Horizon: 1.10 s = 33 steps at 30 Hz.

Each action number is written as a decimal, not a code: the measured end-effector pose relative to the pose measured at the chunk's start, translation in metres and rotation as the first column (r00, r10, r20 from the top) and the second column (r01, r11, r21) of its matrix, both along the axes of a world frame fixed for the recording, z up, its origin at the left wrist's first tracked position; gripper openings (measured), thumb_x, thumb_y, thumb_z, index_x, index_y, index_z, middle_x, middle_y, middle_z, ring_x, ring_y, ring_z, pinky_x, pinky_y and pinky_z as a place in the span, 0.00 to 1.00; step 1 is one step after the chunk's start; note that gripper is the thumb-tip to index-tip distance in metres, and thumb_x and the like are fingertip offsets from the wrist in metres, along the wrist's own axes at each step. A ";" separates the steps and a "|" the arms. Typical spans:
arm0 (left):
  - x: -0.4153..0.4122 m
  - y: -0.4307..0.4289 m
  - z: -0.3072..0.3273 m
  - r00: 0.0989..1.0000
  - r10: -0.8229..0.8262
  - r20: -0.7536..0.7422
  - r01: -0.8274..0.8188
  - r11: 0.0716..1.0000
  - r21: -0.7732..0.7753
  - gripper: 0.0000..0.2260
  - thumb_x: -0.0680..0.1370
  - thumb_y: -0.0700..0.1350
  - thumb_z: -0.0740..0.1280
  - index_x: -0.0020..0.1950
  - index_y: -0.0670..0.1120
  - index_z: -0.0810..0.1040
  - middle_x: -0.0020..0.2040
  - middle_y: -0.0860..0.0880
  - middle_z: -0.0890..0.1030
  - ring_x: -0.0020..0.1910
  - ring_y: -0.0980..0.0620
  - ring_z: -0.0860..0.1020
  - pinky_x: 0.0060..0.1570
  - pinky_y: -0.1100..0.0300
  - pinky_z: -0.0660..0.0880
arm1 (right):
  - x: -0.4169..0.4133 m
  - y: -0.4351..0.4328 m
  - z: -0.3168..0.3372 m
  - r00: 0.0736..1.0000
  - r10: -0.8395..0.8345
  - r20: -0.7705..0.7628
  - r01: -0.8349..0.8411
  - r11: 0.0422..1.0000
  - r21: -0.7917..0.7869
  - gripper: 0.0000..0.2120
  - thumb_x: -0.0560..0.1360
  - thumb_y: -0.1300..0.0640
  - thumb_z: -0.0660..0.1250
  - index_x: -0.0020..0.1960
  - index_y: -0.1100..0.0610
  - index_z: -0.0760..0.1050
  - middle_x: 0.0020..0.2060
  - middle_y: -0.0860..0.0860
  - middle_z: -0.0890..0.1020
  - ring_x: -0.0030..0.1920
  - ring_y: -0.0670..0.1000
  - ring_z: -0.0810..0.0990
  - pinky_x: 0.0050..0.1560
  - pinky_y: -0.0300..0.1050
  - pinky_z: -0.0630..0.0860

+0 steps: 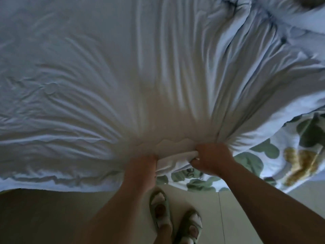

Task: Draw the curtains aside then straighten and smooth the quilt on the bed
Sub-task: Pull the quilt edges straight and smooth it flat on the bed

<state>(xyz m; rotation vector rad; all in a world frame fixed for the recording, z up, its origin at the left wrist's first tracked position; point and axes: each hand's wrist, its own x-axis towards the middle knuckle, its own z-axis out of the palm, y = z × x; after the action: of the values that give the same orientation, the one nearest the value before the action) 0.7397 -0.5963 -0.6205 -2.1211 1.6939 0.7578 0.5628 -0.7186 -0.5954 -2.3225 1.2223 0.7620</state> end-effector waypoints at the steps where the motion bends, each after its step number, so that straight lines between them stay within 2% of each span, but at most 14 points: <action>1: -0.006 0.003 -0.004 1.000 -0.008 0.009 0.008 0.999 0.035 0.15 0.75 0.50 0.67 0.61 0.51 0.73 0.56 0.50 0.79 0.56 0.47 0.78 0.53 0.55 0.74 | -0.003 0.004 -0.003 1.000 -0.001 0.007 0.001 1.000 0.027 0.17 0.69 0.41 0.61 0.53 0.49 0.74 0.52 0.50 0.81 0.54 0.55 0.80 0.49 0.45 0.73; 5: -0.021 0.001 -0.013 0.997 -0.038 0.067 0.032 0.995 0.091 0.15 0.75 0.49 0.68 0.61 0.51 0.74 0.55 0.50 0.80 0.55 0.48 0.79 0.50 0.54 0.75 | -0.019 0.010 -0.019 0.994 0.033 0.105 -0.033 0.999 -0.004 0.19 0.65 0.44 0.66 0.53 0.51 0.71 0.50 0.50 0.77 0.50 0.55 0.77 0.47 0.46 0.72; 8: -0.025 0.005 -0.016 0.995 -0.038 0.089 0.030 0.995 0.092 0.18 0.75 0.53 0.67 0.62 0.50 0.72 0.57 0.49 0.78 0.56 0.47 0.78 0.52 0.53 0.74 | -0.047 0.010 -0.035 0.990 0.079 0.116 -0.050 0.972 -0.229 0.27 0.59 0.50 0.72 0.57 0.55 0.73 0.49 0.54 0.76 0.49 0.58 0.76 0.53 0.51 0.71; 11: -0.027 0.010 -0.018 0.998 0.058 0.041 -0.062 0.993 0.102 0.18 0.75 0.55 0.67 0.61 0.48 0.72 0.56 0.48 0.78 0.56 0.47 0.78 0.52 0.53 0.75 | -0.079 -0.001 -0.042 0.989 0.083 0.121 -0.026 0.911 -0.411 0.24 0.56 0.58 0.76 0.50 0.60 0.76 0.44 0.58 0.78 0.46 0.61 0.75 0.56 0.54 0.69; 13: -0.027 0.021 -0.025 0.978 0.209 0.023 -0.206 0.973 -0.108 0.17 0.70 0.52 0.73 0.54 0.45 0.76 0.48 0.45 0.80 0.48 0.43 0.80 0.44 0.50 0.78 | -0.092 -0.008 -0.042 0.986 0.051 0.161 0.027 0.892 -0.451 0.23 0.56 0.60 0.75 0.50 0.60 0.76 0.47 0.59 0.78 0.49 0.62 0.75 0.60 0.56 0.69; 15: -0.039 0.040 -0.033 0.897 0.441 0.037 -0.398 0.840 -0.369 0.16 0.63 0.43 0.75 0.46 0.40 0.76 0.41 0.39 0.78 0.41 0.37 0.78 0.38 0.46 0.76 | -0.102 -0.011 -0.045 0.977 0.018 0.213 0.081 0.891 -0.446 0.26 0.58 0.60 0.72 0.56 0.61 0.74 0.54 0.59 0.76 0.55 0.63 0.74 0.67 0.58 0.67; 17: -0.067 0.056 -0.036 0.679 0.734 0.006 -0.643 0.599 -0.477 0.21 0.61 0.41 0.75 0.50 0.38 0.74 0.47 0.35 0.75 0.49 0.35 0.74 0.47 0.43 0.71 | -0.108 -0.011 -0.051 0.969 0.021 0.247 0.090 0.900 -0.427 0.30 0.59 0.59 0.72 0.60 0.60 0.72 0.58 0.60 0.74 0.59 0.63 0.73 0.69 0.60 0.64; 19: -0.097 0.064 -0.037 0.361 0.924 -0.122 -0.865 0.284 -0.414 0.25 0.65 0.45 0.77 0.55 0.37 0.71 0.56 0.34 0.72 0.57 0.35 0.70 0.55 0.43 0.65 | -0.105 -0.007 -0.055 0.956 0.063 0.285 0.068 0.902 -0.426 0.32 0.59 0.56 0.72 0.63 0.59 0.72 0.59 0.61 0.74 0.60 0.63 0.72 0.69 0.62 0.64; 21: -0.122 0.066 -0.046 -0.005 0.959 -0.283 -0.968 -0.076 -0.241 0.25 0.72 0.51 0.73 0.59 0.37 0.70 0.55 0.37 0.73 0.59 0.37 0.70 0.58 0.46 0.65 | -0.100 0.005 -0.057 0.931 0.161 0.328 -0.009 0.908 -0.419 0.30 0.62 0.54 0.70 0.64 0.56 0.72 0.59 0.61 0.74 0.58 0.62 0.72 0.67 0.63 0.64; 23: -0.132 0.061 -0.060 -0.243 0.846 -0.474 -0.963 -0.268 0.016 0.22 0.78 0.50 0.65 0.67 0.38 0.69 0.42 0.47 0.73 0.52 0.42 0.75 0.52 0.53 0.70 | -0.089 0.020 -0.060 0.872 0.292 0.392 -0.121 0.905 -0.407 0.23 0.64 0.56 0.67 0.60 0.54 0.75 0.55 0.58 0.78 0.53 0.60 0.75 0.64 0.59 0.65; 25: -0.135 0.053 -0.084 -0.301 0.858 -0.417 -0.953 -0.258 0.156 0.19 0.82 0.44 0.58 0.73 0.42 0.64 0.42 0.49 0.73 0.51 0.49 0.75 0.49 0.61 0.69 | -0.080 0.030 -0.064 0.826 0.396 0.401 -0.232 0.887 -0.399 0.19 0.63 0.59 0.68 0.53 0.54 0.78 0.47 0.55 0.80 0.46 0.59 0.77 0.57 0.54 0.68; 27: -0.131 0.037 -0.084 -0.597 0.608 -0.523 -0.801 -0.423 0.423 0.17 0.82 0.40 0.53 0.71 0.40 0.66 0.57 0.43 0.76 0.60 0.47 0.73 0.59 0.56 0.69 | -0.073 0.031 -0.064 0.832 0.402 0.381 -0.264 0.893 -0.365 0.17 0.60 0.61 0.71 0.49 0.55 0.79 0.41 0.53 0.81 0.42 0.58 0.79 0.49 0.51 0.72; 30: -0.117 0.018 -0.076 -0.563 0.512 -0.649 -0.826 -0.388 0.410 0.11 0.82 0.39 0.56 0.60 0.43 0.76 0.53 0.43 0.78 0.56 0.46 0.76 0.52 0.55 0.74 | -0.066 0.025 -0.062 0.830 0.403 0.385 -0.263 0.892 -0.367 0.09 0.61 0.60 0.73 0.41 0.57 0.77 0.34 0.54 0.79 0.34 0.58 0.79 0.36 0.47 0.71; 33: -0.100 0.024 -0.079 -0.783 0.188 -0.593 -0.588 -0.535 0.606 0.12 0.77 0.37 0.62 0.58 0.47 0.78 0.50 0.47 0.82 0.50 0.47 0.80 0.43 0.56 0.79 | -0.058 0.021 -0.056 0.813 0.358 0.459 -0.208 0.915 -0.345 0.07 0.71 0.56 0.64 0.42 0.60 0.74 0.35 0.56 0.78 0.34 0.59 0.76 0.34 0.47 0.63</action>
<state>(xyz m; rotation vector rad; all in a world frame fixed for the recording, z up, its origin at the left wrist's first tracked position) 0.6401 -0.5723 -0.6993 1.3762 0.8283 -0.8569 0.5048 -0.6979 -0.6512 -2.7314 0.7812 0.0124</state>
